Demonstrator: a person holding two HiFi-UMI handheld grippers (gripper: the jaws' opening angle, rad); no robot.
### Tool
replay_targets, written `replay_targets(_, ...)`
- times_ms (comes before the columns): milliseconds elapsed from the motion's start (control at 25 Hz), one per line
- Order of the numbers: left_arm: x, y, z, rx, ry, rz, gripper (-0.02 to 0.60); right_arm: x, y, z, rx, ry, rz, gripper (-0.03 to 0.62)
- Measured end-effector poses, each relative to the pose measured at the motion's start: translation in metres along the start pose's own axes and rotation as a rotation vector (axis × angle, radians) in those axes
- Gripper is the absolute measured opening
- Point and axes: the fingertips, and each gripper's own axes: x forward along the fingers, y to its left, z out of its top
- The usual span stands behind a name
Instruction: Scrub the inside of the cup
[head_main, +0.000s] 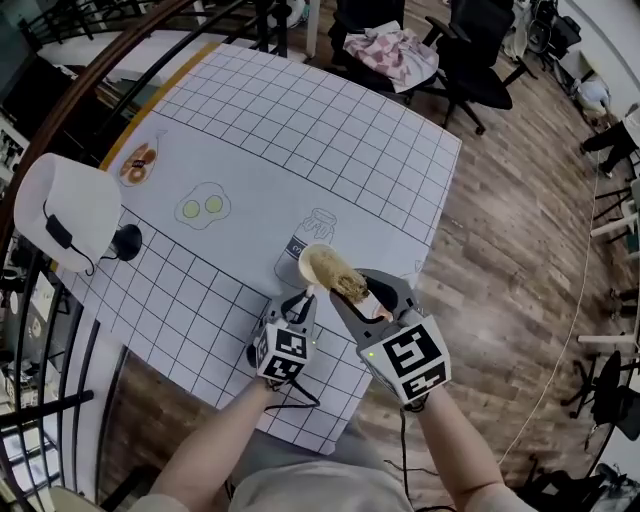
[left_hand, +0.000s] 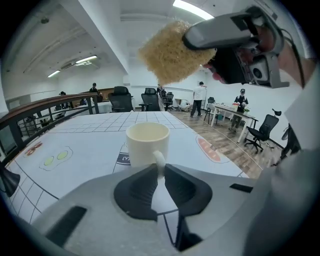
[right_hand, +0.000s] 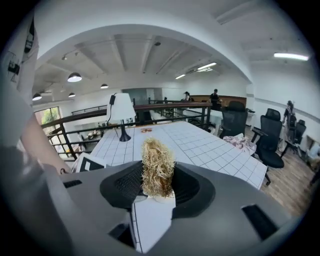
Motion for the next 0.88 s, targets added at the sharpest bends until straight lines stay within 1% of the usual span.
replay_targets(80,-0.006,0.002,-0.004,0.031,-0.005,-0.041,0.055,0.009,0.009,-0.008,-0.054,0.067,0.052,0.157)
replay_targets(200,-0.018,-0.002,-0.012,0.096,-0.015,-0.122,0.054,0.013,0.020,-0.016,-0.121,0.142,0.112,0.156)
replay_targets(360,-0.034,-0.021,-0.029,0.175,-0.034,-0.245,0.052,0.005,0.030,-0.031,-0.187,0.194,0.180,0.156)
replay_targets(480,-0.057,-0.013,-0.044,0.225,-0.035,-0.336,0.051,0.015,0.048,-0.028,-0.238,0.237,0.236,0.157)
replay_targets(560,-0.069,-0.006,-0.054,0.249,-0.036,-0.374,0.051,0.019,0.060,-0.029,-0.257,0.264,0.267,0.157)
replay_targets(640,-0.077,-0.003,-0.061,0.277,-0.030,-0.390,0.051,0.020,0.070,-0.035,-0.273,0.289,0.290,0.156)
replay_targets(720,-0.082,0.003,-0.066,0.282,-0.018,-0.374,0.051,0.023,0.077,-0.041,-0.291,0.318,0.313,0.157)
replay_targets(880,-0.087,0.021,-0.068,0.228,-0.006,-0.271,0.052,0.038,0.088,-0.051,-0.330,0.373,0.342,0.156)
